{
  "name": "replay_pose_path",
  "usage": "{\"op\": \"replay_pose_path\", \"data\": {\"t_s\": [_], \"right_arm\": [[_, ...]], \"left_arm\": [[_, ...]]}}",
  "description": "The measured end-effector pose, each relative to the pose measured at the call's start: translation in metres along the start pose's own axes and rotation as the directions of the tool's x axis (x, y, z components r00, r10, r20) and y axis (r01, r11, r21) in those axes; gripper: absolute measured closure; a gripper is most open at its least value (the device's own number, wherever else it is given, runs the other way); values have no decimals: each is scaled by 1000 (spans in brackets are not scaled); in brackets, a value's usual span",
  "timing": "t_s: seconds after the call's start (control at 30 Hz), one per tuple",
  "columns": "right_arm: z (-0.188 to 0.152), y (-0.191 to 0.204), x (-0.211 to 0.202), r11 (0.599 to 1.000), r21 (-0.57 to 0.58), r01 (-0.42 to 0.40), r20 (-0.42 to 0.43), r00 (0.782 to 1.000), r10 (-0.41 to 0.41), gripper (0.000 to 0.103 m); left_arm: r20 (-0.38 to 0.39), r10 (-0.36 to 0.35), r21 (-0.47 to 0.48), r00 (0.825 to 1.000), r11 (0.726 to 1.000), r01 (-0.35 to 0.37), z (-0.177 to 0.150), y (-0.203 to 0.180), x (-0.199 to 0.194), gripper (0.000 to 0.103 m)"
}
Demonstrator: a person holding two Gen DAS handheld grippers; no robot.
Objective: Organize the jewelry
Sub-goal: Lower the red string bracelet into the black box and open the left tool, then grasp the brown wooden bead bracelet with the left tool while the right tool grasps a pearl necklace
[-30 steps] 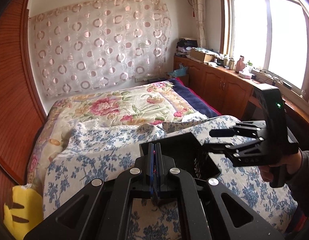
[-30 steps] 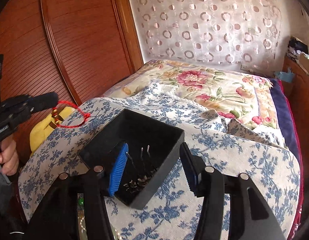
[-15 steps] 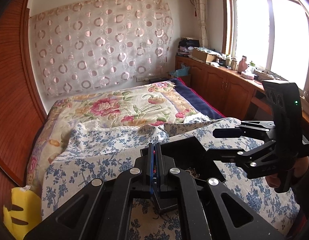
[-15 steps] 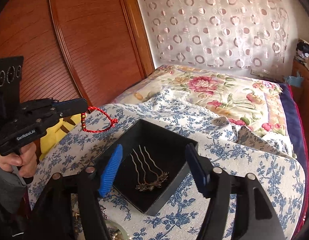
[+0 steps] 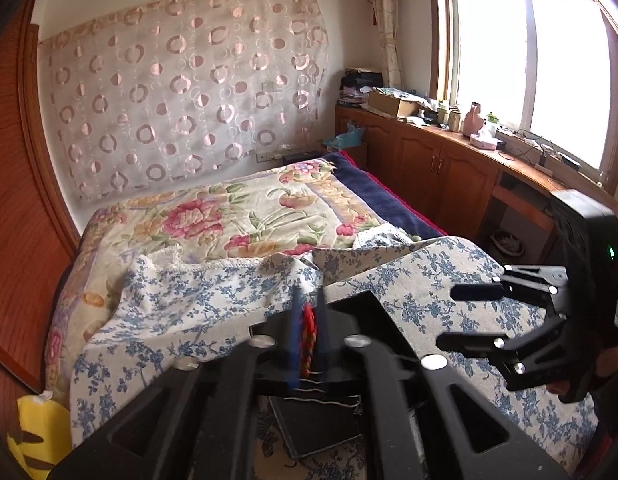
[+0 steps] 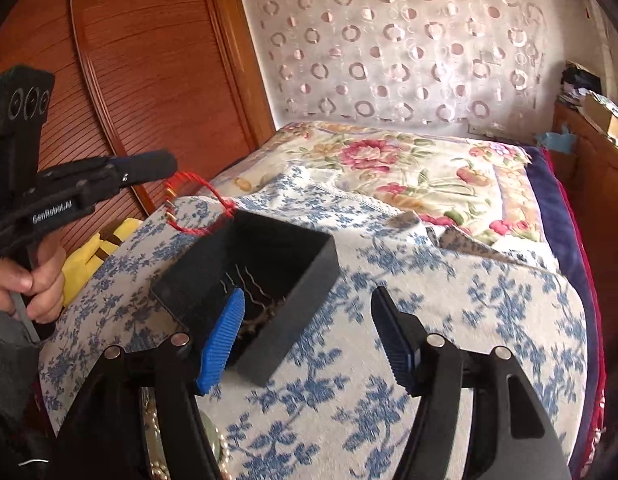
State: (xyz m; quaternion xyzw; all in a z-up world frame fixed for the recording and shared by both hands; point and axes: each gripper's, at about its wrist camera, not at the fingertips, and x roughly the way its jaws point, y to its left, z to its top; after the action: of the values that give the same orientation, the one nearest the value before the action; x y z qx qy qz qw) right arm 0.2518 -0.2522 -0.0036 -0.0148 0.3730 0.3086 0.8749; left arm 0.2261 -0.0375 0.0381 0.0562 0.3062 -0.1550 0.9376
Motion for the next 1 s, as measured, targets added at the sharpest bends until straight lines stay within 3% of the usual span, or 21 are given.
{"op": "replay_pose_path", "data": {"t_s": [0.2,0.43,0.67,0.83,1.0], "right_arm": [[-17,4,-16,1000,8,30,7,1000,-30,35],[-41,26,-36,1000,10,29,17,999,-29,35],[-74,57,-52,1000,-19,14,-3,1000,-15,35],[-98,81,-60,999,-50,3,-33,999,-4,54],[-116,96,-63,998,-60,-2,-54,999,-1,62]], "left_arm": [[13,0,-6,1000,1000,0,-10,-6,-15,71],[-6,22,-17,1000,1000,-22,-46,-8,-49,55],[-26,47,-41,999,998,-48,-88,-10,-82,54],[-42,54,-44,998,997,-56,-116,-13,-99,54],[-68,57,-46,996,997,-60,-136,-16,-106,54]]}}
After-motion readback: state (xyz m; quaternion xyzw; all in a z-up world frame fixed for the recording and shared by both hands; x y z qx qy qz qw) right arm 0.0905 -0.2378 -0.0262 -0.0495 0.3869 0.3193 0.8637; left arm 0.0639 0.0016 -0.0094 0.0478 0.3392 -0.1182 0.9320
